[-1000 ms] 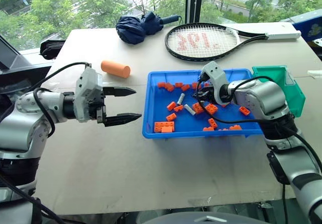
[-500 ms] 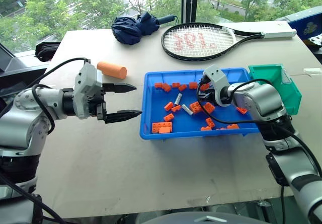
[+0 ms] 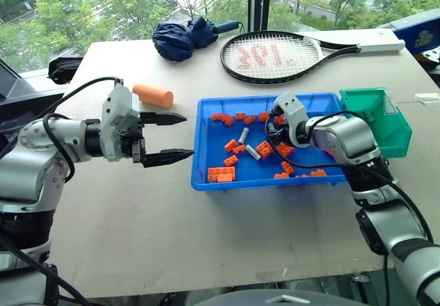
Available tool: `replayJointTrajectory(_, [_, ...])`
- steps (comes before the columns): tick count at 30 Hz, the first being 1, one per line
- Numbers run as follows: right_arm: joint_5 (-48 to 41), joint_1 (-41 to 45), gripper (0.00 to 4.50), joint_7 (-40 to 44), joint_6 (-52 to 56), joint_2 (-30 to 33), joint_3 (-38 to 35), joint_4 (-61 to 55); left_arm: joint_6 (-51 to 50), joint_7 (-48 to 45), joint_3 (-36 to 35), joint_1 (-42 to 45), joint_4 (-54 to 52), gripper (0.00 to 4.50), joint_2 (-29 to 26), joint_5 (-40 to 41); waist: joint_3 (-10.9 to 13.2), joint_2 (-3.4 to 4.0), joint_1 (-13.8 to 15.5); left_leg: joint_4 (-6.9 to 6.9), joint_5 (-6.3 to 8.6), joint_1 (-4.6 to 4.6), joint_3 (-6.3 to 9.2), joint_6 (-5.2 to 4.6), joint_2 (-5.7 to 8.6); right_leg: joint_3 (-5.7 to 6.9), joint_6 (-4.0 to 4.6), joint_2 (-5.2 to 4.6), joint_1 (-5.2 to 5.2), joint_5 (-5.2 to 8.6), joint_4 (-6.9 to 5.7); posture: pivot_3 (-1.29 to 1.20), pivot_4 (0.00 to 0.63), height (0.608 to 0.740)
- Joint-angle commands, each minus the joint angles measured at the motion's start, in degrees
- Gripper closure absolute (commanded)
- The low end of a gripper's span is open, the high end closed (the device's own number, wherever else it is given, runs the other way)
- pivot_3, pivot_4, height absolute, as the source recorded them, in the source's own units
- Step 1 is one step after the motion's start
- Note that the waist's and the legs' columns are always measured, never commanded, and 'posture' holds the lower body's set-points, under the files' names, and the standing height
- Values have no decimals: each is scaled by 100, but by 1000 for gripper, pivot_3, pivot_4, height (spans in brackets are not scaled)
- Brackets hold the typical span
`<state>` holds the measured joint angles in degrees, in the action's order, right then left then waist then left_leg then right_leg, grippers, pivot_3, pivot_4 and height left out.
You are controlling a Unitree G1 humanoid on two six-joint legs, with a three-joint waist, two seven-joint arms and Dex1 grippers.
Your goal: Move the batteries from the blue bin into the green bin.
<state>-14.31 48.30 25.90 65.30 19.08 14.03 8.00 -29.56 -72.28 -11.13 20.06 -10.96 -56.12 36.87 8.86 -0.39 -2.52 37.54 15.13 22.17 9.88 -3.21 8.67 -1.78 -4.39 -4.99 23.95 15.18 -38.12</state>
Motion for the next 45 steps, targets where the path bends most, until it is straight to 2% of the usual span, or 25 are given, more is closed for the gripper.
replayJointTrajectory(1, [-59,90,4466,-143,80,-187,-442,92,17,27,-111,102,-101,0,-43,34,0,0,-2,0,0,-1,0,0,0,0,0,0,0,0,-1,0,150,740])
replayJointTrajectory(5, [-122,157,4466,-219,398,-89,-786,-326,31,77,-74,170,-91,0,25,35,0,0,4,0,-1,0,0,1,0,-1,0,0,1,0,-4,0,150,740])
replayJointTrajectory(9, [-423,255,4466,-183,1070,265,-1384,-1420,-164,183,-88,407,-164,0,178,288,1,2,18,4,-1,11,3,1,2,4,0,-3,8,0,-4,0,150,740])
replayJointTrajectory(14, [-600,93,4466,-17,1536,1371,-1913,-2518,-487,342,-83,749,-359,0,381,688,1,1,33,63,0,83,8,0,14,13,0,-15,76,0,-71,0,150,740])
replayJointTrajectory(19, [-495,-535,4466,207,1313,2699,-2266,-2484,-657,387,58,1174,-377,0,552,856,0,0,56,77,-1,84,-3,1,14,9,0,-14,71,0,-72,0,150,740])
replayJointTrajectory(26, [-357,-1081,4466,331,493,3093,-2318,-1914,-745,400,188,1425,-334,0,698,882,0,1,7,74,-1,74,-30,2,7,-20,-1,-9,75,0,-84,0,150,740])
replayJointTrajectory(31, [-178,-1239,2292,420,-110,3311,-2176,-1689,-638,354,154,1314,-295,0,621,734,0,1,37,76,-1,75,-31,2,8,-20,-1,-10,75,0,-79,0,150,740])
replayJointTrajectory(36, [-562,-861,84,625,91,3043,-2036,-2226,-137,42,174,855,-192,0,279,197,1,4,12,72,-1,74,-33,2,6,-24,0,-5,77,0,-80,0,150,740])
replayJointTrajectory(40, [-1214,-416,84,662,893,2287,-1761,-2957,58,-136,126,571,-60,0,122,11,1,5,6,67,-1,70,-42,2,0,-33,0,-2,78,0,-81,0,150,740])
replayJointTrajectory(43, [-1508,-319,84,543,1277,1551,-1287,-3381,354,-307,95,249,117,0,9,-226,0,4,23,66,-1,71,-37,1,-1,-28,0,-2,77,0,-75,0,150,740])
replayJointTrajectory(45, [-1437,-338,84,489,1192,1337,-786,-3461,434,-373,47,107,194,0,-34,-260,0,3,41,66,0,72,-36,1,0,-27,0,-2,77,0,-74,0,150,740])
